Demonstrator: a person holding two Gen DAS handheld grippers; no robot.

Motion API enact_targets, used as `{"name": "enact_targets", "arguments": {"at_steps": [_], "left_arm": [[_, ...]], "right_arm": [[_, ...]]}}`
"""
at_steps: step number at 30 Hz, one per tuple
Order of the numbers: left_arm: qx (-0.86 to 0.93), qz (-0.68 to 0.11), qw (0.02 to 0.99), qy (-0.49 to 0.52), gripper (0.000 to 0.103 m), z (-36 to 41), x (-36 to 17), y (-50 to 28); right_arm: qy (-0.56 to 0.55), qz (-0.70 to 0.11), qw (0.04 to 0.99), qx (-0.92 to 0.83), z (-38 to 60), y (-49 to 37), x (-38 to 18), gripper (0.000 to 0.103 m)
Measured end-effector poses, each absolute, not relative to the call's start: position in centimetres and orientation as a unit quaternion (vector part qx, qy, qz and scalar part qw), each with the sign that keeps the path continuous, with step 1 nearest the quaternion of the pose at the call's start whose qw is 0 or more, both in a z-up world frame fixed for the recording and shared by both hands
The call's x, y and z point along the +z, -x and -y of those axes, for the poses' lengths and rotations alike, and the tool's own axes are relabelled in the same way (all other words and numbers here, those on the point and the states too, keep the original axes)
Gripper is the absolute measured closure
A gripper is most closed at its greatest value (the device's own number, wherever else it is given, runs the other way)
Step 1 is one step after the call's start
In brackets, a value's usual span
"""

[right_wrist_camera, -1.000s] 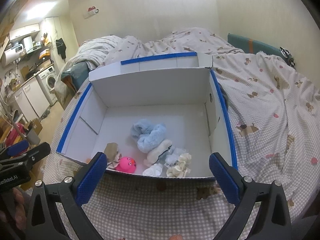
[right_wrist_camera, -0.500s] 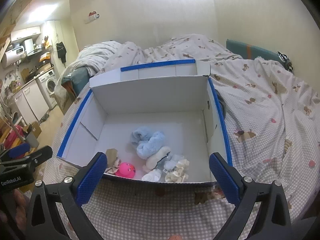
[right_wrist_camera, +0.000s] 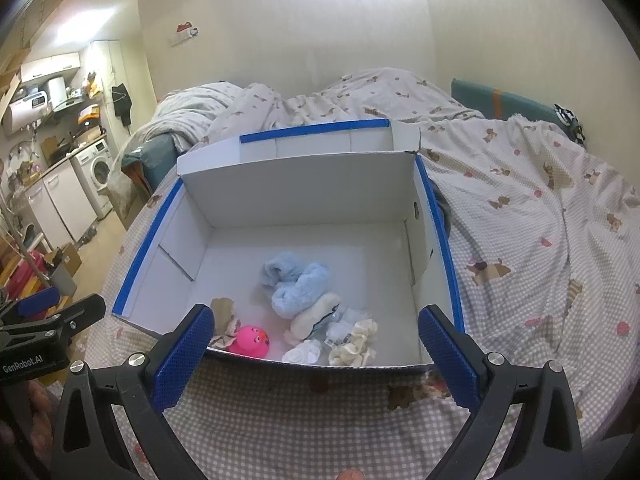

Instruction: Organize soft objects

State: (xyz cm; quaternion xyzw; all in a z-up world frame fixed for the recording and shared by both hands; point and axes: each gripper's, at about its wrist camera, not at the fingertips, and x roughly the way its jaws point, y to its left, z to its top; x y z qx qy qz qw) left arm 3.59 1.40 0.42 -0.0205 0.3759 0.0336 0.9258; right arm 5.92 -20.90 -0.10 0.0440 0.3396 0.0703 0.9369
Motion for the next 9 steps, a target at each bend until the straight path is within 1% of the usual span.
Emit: {"name": "enact_targets", "arguments": {"at_steps": [9], "left_arm": [[0.030,-0.379,0.924,0.027,0.001,-1.34,-0.04,-3.59]], "right_arm": [[-0.044,-0.338,0.937,0.070,20.95,-5.91,0.01,0.000]]}}
